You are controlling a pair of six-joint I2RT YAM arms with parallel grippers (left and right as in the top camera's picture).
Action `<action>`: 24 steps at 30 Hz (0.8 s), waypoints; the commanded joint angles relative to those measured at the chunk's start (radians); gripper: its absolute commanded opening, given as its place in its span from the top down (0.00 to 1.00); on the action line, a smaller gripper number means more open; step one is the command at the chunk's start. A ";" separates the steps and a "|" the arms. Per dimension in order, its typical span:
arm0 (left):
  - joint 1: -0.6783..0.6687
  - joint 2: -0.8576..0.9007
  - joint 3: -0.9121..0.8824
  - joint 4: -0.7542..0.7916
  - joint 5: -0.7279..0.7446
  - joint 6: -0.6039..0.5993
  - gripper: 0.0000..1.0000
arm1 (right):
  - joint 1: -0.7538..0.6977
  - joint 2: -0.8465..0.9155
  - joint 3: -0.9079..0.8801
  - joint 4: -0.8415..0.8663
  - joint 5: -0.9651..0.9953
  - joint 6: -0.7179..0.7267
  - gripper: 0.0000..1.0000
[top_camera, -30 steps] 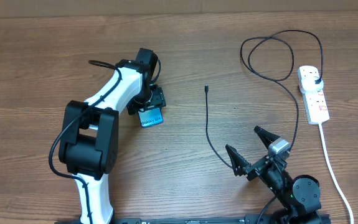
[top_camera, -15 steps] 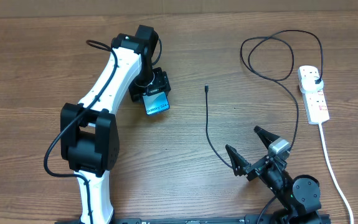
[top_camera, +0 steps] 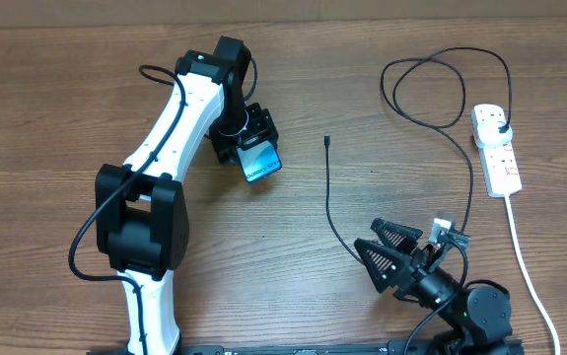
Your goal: Plug charger to phone and switch on socket
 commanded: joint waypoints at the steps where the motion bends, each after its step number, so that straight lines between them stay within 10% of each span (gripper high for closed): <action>1: 0.000 -0.006 0.031 0.004 0.055 -0.059 0.69 | 0.004 0.000 -0.010 0.012 -0.004 0.033 0.00; 11: 0.000 -0.006 0.031 0.021 0.076 -0.082 0.69 | 0.155 0.352 0.087 0.070 0.254 -0.080 0.01; 24: 0.000 -0.006 0.031 0.017 0.077 -0.085 0.69 | 0.333 1.353 0.581 0.296 0.375 -0.105 0.01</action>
